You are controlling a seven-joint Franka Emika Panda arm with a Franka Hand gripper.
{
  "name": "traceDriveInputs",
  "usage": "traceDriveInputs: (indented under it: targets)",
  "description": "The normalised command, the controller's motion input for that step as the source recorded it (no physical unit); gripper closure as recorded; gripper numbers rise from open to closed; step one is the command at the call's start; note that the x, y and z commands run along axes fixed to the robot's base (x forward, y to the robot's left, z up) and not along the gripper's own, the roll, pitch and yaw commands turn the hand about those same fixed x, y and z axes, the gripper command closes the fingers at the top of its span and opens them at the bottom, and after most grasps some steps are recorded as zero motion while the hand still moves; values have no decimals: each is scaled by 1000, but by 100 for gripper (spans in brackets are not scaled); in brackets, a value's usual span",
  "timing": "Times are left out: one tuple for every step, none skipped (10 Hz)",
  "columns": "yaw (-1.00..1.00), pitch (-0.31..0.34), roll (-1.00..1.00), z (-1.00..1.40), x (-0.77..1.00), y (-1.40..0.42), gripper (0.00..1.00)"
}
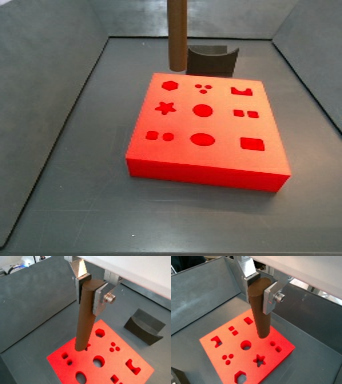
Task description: Insert the oval object.
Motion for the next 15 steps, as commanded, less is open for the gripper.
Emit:
traceDriveInputs:
  targets:
    - [-517,-66,-141,-57,3,0,100]
    - [-1000,-90,-131,-40,0,-29,100]
    - [-1000,-116,-100,-66,0,-9,100]
    - [-1000,-119,-101,-63,0,-9,100]
    - [-1000,-123,-113,-60,0,-11,100]
    - [-949,-159,-204,0,0,-9,100]
    - [-920,-164,-236,0,0,0,100]
    - [-986,-111,-150,0,0,0,100]
    - [-1000,-83,-73,3,0,0,100]
    - [-1000,-47,0,0,0,0,100]
    - [-1000,-19,54,-186,0,0,100]
    - [-974,-14,111,-180,23,0,100]
    - [-923,0,154,-163,34,0,100]
    - [-923,0,156,-146,31,0,100]
    - [-946,-4,149,-123,14,0,100]
